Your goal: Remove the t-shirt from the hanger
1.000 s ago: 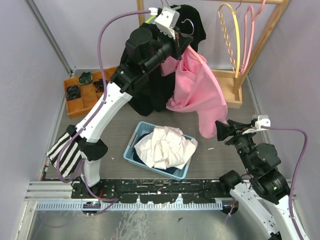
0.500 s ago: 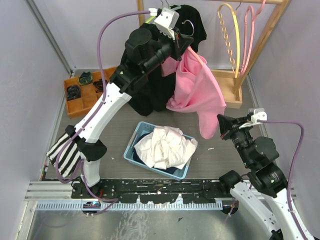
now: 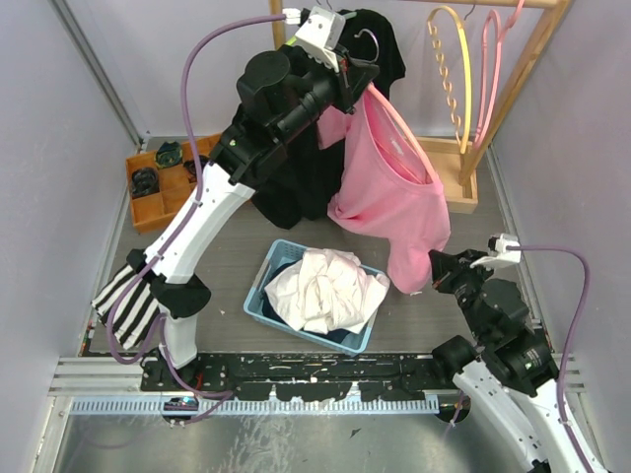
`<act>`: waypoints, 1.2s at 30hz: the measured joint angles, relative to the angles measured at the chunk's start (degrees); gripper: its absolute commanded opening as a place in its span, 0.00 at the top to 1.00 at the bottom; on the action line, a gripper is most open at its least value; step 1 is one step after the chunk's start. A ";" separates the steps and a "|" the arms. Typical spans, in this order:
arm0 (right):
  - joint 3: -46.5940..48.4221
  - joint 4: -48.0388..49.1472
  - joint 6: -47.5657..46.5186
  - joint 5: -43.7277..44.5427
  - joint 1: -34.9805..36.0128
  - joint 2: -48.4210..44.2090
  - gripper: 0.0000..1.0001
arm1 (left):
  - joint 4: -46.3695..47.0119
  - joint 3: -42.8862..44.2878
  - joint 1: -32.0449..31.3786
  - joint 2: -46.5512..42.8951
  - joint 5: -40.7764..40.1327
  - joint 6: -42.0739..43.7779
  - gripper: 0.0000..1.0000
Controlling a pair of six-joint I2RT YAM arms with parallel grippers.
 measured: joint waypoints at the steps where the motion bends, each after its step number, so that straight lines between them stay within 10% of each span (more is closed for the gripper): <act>1: 0.13 -0.76 1.22 0.42 0.00 0.46 0.99 | 0.00 0.00 0.00 0.00 0.00 -0.02 1.00; 6: 1.81 -1.60 4.37 1.11 0.00 5.09 0.97 | -0.02 0.00 0.00 0.00 0.07 -0.24 1.00; 15: 3.30 -1.66 0.83 0.70 0.00 6.67 0.43 | 0.20 -0.26 0.00 0.00 0.94 -0.90 1.00; 23: 8.59 4.63 -7.54 -3.02 -0.02 -0.46 0.39 | 0.52 -2.67 0.00 -0.02 1.22 -0.92 1.00; 29: 10.12 8.92 -11.80 -5.35 -0.04 2.27 0.45 | 0.52 -2.78 0.00 -0.02 1.57 -1.07 1.00; 34: 10.12 10.34 -14.03 -6.97 -0.02 6.21 0.96 | 0.52 -2.80 0.00 -0.02 1.79 -1.09 1.00; 36: 10.05 10.58 -14.03 -7.32 -0.02 6.73 0.99 | 0.50 -2.80 0.00 -0.04 1.79 -1.09 1.00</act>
